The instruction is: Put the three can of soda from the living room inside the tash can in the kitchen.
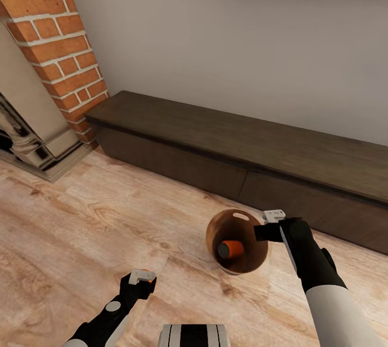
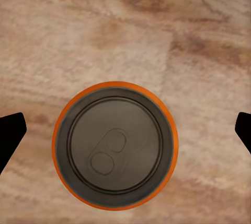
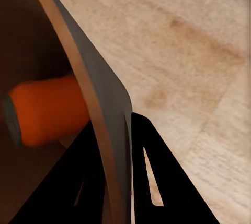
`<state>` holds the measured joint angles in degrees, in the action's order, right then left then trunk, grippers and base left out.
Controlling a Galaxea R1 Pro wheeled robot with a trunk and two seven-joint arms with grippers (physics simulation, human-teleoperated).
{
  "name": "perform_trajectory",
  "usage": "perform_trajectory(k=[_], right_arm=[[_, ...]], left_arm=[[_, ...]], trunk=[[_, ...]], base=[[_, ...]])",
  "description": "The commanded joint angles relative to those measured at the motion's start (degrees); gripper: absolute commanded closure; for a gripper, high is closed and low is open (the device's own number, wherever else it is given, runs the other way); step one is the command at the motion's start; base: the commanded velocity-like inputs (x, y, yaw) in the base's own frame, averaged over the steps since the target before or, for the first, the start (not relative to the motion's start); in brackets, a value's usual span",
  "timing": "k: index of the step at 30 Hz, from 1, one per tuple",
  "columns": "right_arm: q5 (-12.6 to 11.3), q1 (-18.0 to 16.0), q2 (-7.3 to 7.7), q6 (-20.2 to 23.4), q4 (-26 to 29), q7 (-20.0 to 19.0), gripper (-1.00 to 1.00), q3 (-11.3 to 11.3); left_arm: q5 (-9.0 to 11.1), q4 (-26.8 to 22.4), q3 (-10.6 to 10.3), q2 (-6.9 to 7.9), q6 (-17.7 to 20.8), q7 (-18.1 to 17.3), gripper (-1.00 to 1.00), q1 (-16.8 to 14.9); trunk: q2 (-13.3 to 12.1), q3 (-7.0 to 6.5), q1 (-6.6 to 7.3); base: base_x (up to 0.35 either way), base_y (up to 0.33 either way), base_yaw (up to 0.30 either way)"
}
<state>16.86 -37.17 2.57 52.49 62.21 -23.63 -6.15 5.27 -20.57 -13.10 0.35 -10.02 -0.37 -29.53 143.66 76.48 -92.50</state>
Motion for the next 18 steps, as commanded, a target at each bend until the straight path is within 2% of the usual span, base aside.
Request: perform_trajectory(k=[1, 18], right_arm=[[-1.04, -0.01, -0.01, 0.22, 0.08, -0.28, 1.0, 0.0], [-1.04, -0.01, -0.11, 0.24, 1.36, -0.29, 1.0, 0.0]], left_arm=[[0.0, 0.0, 0.0, 0.0, 0.0, 0.0, -1.0, 0.0], [0.23, 0.03, -0.09, 0.02, 0.01, -0.16, -1.0, 0.0]], trunk=[[0.0, 0.0, 0.0], [0.0, 0.0, 0.0]], base=[[0.0, 0.0, 0.0], [0.047, 0.036, 0.0]])
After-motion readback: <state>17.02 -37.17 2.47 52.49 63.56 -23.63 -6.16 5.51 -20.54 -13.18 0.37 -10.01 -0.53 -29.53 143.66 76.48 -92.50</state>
